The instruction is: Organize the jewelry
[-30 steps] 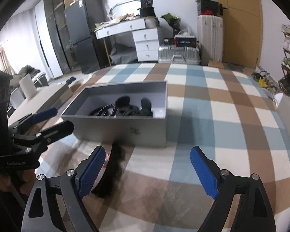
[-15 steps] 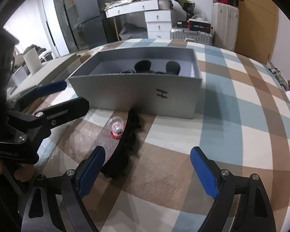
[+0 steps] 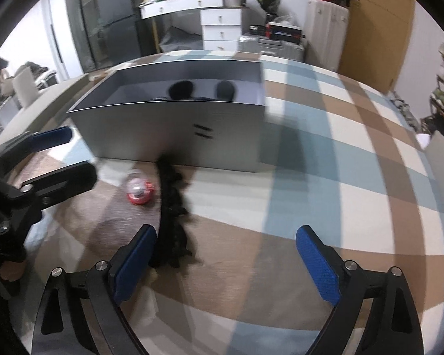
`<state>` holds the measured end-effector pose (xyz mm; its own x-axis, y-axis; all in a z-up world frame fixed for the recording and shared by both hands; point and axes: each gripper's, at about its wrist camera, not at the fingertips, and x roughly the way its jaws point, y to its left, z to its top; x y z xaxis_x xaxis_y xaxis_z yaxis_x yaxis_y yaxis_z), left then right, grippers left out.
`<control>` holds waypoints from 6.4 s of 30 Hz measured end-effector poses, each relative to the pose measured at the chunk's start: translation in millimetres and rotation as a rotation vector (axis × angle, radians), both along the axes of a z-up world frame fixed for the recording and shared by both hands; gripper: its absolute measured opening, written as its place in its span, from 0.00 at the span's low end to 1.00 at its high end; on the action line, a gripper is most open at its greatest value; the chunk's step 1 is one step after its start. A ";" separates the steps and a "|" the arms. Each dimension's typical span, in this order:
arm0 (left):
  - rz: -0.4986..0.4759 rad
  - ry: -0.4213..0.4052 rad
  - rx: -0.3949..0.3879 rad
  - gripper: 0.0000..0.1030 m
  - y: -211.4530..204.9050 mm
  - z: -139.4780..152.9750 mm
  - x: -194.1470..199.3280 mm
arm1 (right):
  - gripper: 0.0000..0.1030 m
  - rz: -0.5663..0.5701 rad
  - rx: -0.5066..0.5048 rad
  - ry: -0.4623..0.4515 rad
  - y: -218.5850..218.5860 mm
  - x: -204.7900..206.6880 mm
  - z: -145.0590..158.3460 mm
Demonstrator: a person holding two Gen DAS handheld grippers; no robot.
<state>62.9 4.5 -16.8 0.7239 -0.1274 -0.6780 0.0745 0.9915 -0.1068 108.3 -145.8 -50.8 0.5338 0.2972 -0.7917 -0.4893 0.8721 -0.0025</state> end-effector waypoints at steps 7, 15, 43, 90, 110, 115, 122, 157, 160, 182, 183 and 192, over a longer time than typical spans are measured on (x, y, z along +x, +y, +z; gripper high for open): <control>0.008 0.007 -0.004 0.99 2.3 -0.3 0.1 | 0.92 -0.010 -0.038 -0.010 -1.5 -0.4 -0.4; 0.011 0.008 -0.001 0.99 1.9 -0.6 1.9 | 0.92 -0.182 -0.106 -0.060 -29.9 19.8 1.9; 0.027 0.021 0.001 0.99 5.3 -2.5 3.8 | 0.75 -0.069 -0.012 0.006 24.2 23.5 1.0; -0.160 0.141 0.099 0.31 -38.9 -14.9 21.1 | 0.17 0.057 0.096 -0.054 -28.3 -3.0 31.6; -0.074 -0.112 0.009 0.13 -11.7 34.5 2.7 | 0.17 0.071 0.224 -0.164 -37.4 -18.5 75.3; 0.005 -0.114 -0.013 0.13 6.4 36.3 25.5 | 0.17 0.053 0.273 -0.205 -18.5 4.1 88.0; 0.052 -0.043 -0.003 0.13 15.8 17.9 38.7 | 0.17 0.026 0.245 -0.176 21.0 54.0 66.7; 0.037 -0.111 -0.093 0.78 25.9 29.7 14.7 | 0.79 0.083 0.271 -0.185 12.9 23.0 68.3; 0.052 -0.137 -0.072 0.83 23.8 28.8 7.8 | 0.93 0.070 0.322 -0.200 -0.4 15.9 68.2; 0.102 -0.197 0.071 0.99 14.2 17.7 -7.9 | 1.00 0.045 0.444 -0.328 -44.2 -15.5 56.9; 0.102 -0.197 0.073 0.99 14.3 17.5 -8.0 | 1.00 0.049 0.443 -0.333 -43.6 -16.3 56.7; 0.112 -0.189 0.067 0.99 16.0 16.5 -8.3 | 1.00 0.060 0.417 -0.357 -39.3 -21.3 56.6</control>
